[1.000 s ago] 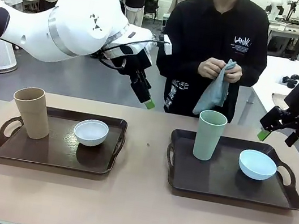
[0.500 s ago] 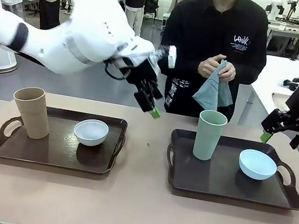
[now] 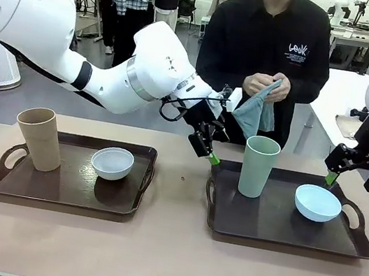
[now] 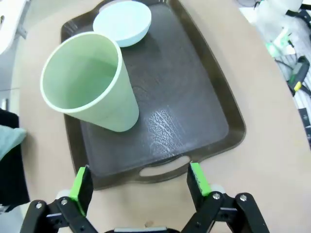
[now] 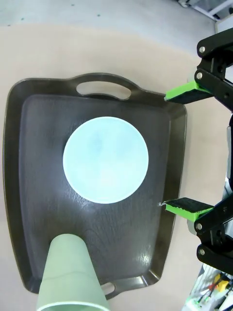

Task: Set up a tray with a mat and arrange the tableware.
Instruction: Pick up the Picnic Bowl and Reusable plastic cup from the Handle tray in front of the human's position and hold them in the air.

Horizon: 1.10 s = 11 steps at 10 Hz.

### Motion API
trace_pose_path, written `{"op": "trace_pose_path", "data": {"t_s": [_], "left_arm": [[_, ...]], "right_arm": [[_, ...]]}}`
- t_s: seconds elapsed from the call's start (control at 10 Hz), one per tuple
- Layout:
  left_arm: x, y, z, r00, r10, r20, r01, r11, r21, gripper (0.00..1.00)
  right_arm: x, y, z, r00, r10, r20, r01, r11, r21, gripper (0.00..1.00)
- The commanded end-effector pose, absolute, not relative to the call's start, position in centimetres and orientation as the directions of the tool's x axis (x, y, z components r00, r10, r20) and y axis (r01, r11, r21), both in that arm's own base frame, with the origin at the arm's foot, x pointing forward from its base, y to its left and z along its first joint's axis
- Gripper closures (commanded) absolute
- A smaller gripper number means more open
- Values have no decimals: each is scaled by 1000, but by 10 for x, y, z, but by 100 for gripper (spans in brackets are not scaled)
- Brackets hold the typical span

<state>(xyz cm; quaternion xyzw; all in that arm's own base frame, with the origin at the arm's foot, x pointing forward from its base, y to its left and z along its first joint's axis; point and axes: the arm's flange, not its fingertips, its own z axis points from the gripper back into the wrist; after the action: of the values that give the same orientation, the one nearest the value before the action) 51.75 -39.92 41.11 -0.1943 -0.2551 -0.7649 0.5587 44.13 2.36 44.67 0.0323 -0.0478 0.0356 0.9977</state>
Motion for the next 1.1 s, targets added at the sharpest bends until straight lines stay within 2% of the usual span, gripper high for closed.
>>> {"op": "trace_pose_path", "data": {"t_s": [0.0,0.2,0.4,0.8,1.0], "left_arm": [[517,-404,409,-298,-752,588,954,-245,170,0],[540,-401,399,-234,-735,636,968,-239,79,0],[553,-403,391,-205,-679,705,970,-238,53,0],[569,-413,370,-159,-631,759,966,-260,-14,0],[572,-429,353,-173,-592,787,965,-262,15,0]], "right_arm": [[441,22,443,994,63,90,-69,996,61,0],[451,21,429,992,102,75,-110,987,115,0],[452,15,418,993,103,53,-110,984,140,0],[468,21,386,996,80,28,-82,991,104,0],[478,22,379,997,75,34,-78,992,98,0]]}}
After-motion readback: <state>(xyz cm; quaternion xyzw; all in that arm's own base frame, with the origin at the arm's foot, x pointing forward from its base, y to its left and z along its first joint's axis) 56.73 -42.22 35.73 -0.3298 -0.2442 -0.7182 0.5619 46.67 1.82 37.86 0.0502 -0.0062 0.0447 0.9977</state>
